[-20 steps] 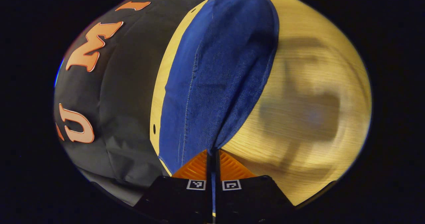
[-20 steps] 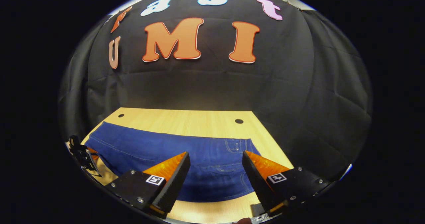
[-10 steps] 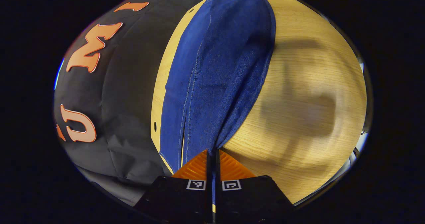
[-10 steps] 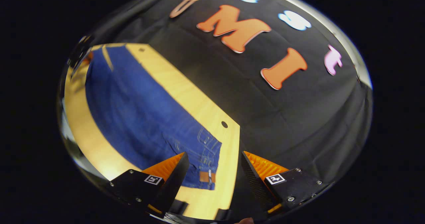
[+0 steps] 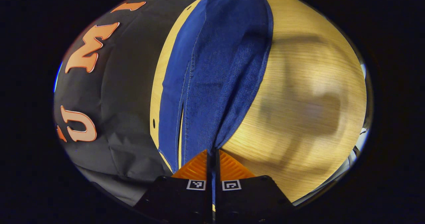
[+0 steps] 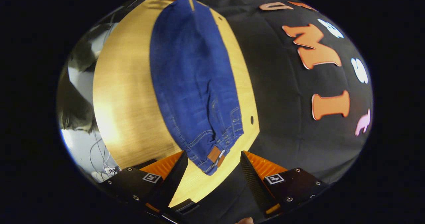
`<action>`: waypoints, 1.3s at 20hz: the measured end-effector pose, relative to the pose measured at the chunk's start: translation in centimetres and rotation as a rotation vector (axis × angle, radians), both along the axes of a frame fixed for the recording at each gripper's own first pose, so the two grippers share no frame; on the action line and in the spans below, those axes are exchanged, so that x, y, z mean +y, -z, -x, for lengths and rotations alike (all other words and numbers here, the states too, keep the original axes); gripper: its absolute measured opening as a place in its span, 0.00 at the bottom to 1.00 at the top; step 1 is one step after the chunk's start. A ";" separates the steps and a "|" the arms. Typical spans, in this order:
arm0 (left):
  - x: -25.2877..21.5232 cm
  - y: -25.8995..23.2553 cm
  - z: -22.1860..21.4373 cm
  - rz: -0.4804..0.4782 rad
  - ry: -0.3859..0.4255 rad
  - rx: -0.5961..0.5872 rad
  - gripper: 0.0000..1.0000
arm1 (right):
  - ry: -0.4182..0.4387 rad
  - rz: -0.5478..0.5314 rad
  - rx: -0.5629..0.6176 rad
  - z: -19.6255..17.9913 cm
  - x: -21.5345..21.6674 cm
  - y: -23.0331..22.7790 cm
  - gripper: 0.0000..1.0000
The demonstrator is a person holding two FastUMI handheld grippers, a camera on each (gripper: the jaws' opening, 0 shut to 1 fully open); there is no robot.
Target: Grasp the waist and the cuffs of the jeans and fold them to make the two legs overlap; first hold the waist and fold one-third of the jeans toward the cuffs, then hold the cuffs and fold the remaining one-third in the same direction to finish folding.
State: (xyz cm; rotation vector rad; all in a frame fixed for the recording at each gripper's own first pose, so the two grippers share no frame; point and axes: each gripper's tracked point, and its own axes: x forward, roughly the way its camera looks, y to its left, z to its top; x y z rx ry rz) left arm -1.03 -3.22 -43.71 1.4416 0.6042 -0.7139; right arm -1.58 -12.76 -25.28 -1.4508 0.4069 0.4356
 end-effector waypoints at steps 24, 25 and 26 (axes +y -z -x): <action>-0.2 0.6 -0.4 -0.003 -0.011 0.039 0.04 | -0.076 0.151 0.164 -6.9 0.7 6.6 0.35; -0.3 0.6 -0.5 0.000 -0.015 0.043 0.03 | -0.095 0.149 0.154 -7.3 1.0 6.7 0.17; -0.4 0.6 -0.6 0.004 -0.018 0.049 0.04 | -0.087 0.145 0.169 -6.7 0.9 6.3 0.14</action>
